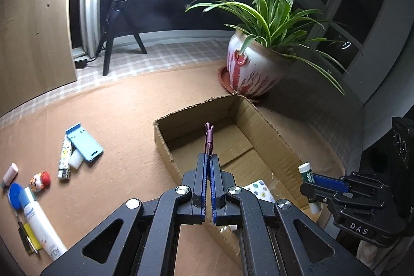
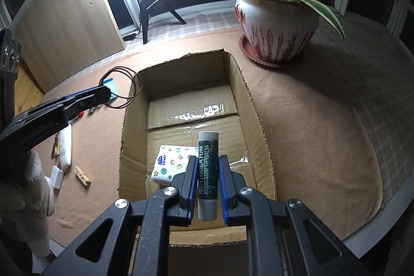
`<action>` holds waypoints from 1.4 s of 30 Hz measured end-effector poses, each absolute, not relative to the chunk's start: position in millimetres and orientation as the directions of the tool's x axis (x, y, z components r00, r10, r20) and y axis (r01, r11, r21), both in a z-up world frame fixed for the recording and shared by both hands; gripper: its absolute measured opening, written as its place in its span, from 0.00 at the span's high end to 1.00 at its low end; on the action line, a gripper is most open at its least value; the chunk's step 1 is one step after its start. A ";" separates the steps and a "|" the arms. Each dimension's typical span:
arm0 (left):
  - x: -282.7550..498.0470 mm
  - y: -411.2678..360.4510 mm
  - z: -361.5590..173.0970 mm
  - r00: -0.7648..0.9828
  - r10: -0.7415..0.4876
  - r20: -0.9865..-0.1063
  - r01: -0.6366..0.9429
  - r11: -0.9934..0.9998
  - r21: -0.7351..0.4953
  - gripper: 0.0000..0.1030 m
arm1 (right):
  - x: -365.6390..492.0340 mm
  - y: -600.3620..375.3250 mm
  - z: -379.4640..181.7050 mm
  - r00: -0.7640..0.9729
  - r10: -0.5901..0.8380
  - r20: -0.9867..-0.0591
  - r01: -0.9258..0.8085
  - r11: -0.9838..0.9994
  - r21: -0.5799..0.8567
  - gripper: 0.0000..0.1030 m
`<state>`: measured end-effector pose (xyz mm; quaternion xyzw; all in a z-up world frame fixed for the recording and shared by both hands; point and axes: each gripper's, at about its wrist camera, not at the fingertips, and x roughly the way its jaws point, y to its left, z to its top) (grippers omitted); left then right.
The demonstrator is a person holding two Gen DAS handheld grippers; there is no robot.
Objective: Organize objects
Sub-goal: 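Carry the cable and lip balm into the box and open both tools, then grasp the pen with the left tool while the right tool grasps the wooden clothespin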
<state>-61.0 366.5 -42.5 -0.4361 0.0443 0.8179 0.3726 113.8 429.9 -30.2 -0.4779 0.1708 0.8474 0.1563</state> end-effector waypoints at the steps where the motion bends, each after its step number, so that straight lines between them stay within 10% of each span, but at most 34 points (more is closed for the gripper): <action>1: -61.7 368.4 -43.0 -0.341 0.571 -0.747 -0.649 -0.718 -0.253 0.98 | 113.6 430.7 -29.8 -0.499 0.101 -0.861 -0.424 -0.895 0.141 0.85; 3: -65.0 373.2 -43.9 -0.335 0.576 -0.746 -0.649 -0.715 -0.261 0.87 | 113.8 430.7 -27.5 -0.506 0.104 -0.856 -0.416 -0.899 0.137 0.58; 6: -67.9 370.9 -42.2 -0.354 0.580 -0.734 -0.631 -0.727 -0.271 0.41 | 116.7 427.5 -20.2 -0.541 0.131 -0.831 -0.404 -0.907 0.120 0.39; 42: -45.7 104.5 -70.2 -0.453 0.311 -0.835 -0.245 -0.944 -0.219 0.40 | 29.2 278.4 -44.4 -0.483 -0.152 -0.862 -0.035 -0.981 0.193 0.40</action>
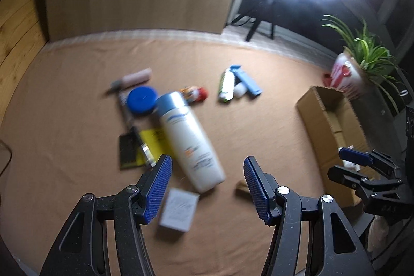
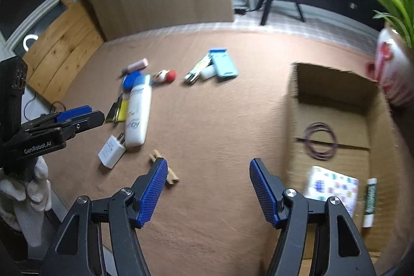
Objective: Organize objects
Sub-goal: 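Grasp the pen with the left tool while the right tool grasps the wooden clothespin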
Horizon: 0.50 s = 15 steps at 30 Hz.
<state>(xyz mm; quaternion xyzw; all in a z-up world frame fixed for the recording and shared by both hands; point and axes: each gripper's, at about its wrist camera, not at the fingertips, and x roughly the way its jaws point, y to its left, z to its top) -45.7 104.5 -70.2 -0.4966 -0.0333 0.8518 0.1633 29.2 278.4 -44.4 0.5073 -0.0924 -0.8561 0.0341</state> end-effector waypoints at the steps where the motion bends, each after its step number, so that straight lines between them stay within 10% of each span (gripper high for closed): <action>1: -44.9 99.2 -73.1 -0.451 0.307 -0.838 -0.235 -0.947 -0.221 0.40 | 26.6 273.3 -47.8 -0.475 -0.156 -0.866 -0.028 -0.981 0.192 0.40; 15: -75.7 27.4 -100.9 -0.448 0.220 -0.867 -0.087 -0.975 -0.203 0.41 | 2.9 219.9 -88.2 -0.402 -0.137 -0.905 0.022 -0.990 0.140 0.45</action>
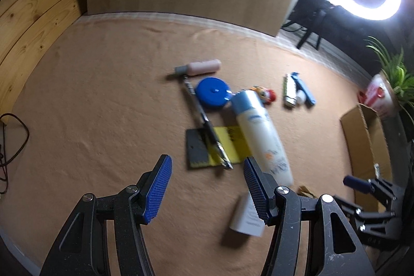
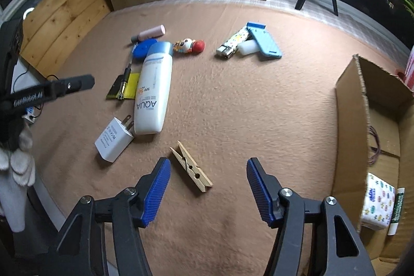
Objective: Organize objects
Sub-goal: 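Grasp the pen with the left tool while the right tool grasps the wooden clothespin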
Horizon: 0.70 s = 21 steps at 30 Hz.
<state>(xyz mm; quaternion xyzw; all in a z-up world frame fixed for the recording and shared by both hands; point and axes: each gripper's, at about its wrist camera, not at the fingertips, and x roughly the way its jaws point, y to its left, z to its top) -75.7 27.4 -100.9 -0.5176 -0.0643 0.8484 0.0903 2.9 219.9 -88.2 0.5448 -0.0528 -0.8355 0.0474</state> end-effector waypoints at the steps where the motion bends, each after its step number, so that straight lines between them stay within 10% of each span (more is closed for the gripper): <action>1: -80.4 27.2 -102.5 -0.444 0.221 -0.868 -0.087 -0.975 -0.204 0.41 | 1.2 217.6 -90.4 -0.398 -0.130 -0.908 0.019 -0.991 0.133 0.46; 21: -175.5 45.9 -153.8 -0.349 0.130 -0.928 -0.085 -0.991 -0.107 0.78 | -17.3 195.0 -109.4 -0.366 -0.054 -0.929 0.014 -0.999 0.052 0.51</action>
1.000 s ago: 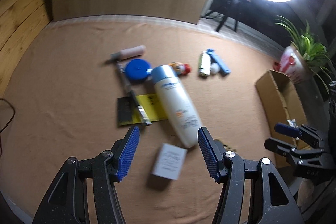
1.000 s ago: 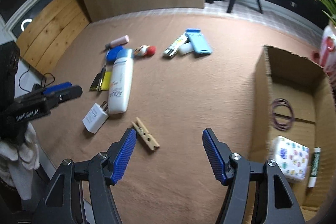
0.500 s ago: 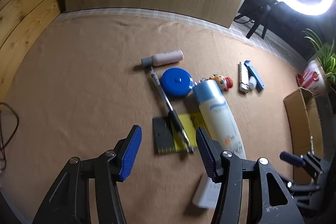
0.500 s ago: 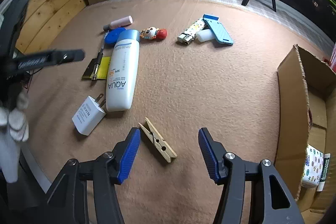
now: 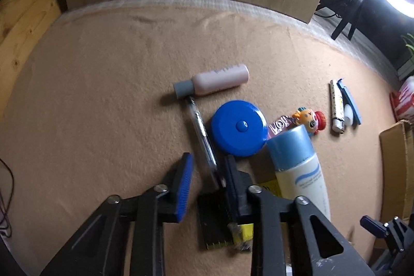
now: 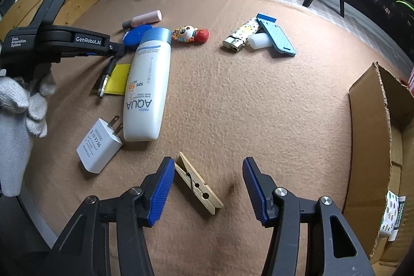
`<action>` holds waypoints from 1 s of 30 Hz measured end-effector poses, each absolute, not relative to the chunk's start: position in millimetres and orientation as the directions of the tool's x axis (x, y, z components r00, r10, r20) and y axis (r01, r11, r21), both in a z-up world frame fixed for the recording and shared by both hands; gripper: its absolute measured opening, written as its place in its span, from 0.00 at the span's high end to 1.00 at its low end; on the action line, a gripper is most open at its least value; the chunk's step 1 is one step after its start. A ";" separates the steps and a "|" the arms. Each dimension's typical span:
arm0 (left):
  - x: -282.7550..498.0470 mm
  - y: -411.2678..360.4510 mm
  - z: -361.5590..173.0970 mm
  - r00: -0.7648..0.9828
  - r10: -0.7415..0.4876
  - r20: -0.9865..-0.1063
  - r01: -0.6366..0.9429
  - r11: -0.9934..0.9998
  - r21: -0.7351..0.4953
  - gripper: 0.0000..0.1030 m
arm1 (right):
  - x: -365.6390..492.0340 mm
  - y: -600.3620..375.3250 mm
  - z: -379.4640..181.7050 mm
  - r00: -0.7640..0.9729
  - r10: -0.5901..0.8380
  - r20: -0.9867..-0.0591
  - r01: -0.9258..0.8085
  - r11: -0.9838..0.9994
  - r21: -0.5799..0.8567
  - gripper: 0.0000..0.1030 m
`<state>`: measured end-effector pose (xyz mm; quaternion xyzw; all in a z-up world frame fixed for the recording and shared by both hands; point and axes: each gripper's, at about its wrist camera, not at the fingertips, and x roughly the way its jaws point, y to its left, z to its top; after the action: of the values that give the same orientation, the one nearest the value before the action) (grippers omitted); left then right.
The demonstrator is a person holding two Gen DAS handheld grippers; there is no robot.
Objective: Organize objects
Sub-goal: 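Grasp the pen with the left tool while the right tool grasps the wooden clothespin, then carry the pen and clothespin into the box and open both tools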
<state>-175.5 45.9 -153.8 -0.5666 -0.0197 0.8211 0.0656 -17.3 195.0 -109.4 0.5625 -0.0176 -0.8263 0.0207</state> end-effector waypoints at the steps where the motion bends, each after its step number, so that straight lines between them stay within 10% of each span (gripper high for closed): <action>1: -176.3 45.6 -153.9 -0.351 0.129 -0.927 -0.083 -0.991 -0.107 0.79 | -17.6 194.2 -110.3 -0.363 -0.050 -0.931 0.014 -0.999 0.048 0.52; 13: -165.7 22.9 -157.1 -0.358 0.155 -0.921 -0.037 -0.988 -0.152 0.91 | -12.2 182.2 -116.2 -0.325 -0.068 -0.943 0.086 -0.995 0.043 0.82; 30: -101.3 -22.1 -145.0 -0.388 0.213 -0.897 0.015 -0.971 -0.237 0.91 | 11.5 206.8 -88.8 -0.408 -0.103 -0.907 -0.008 -0.993 0.116 0.88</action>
<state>-101.3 -22.1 -145.0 -0.5501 -0.1034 0.8265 0.0598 11.5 206.8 -88.8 0.5434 -0.0510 -0.8375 0.0285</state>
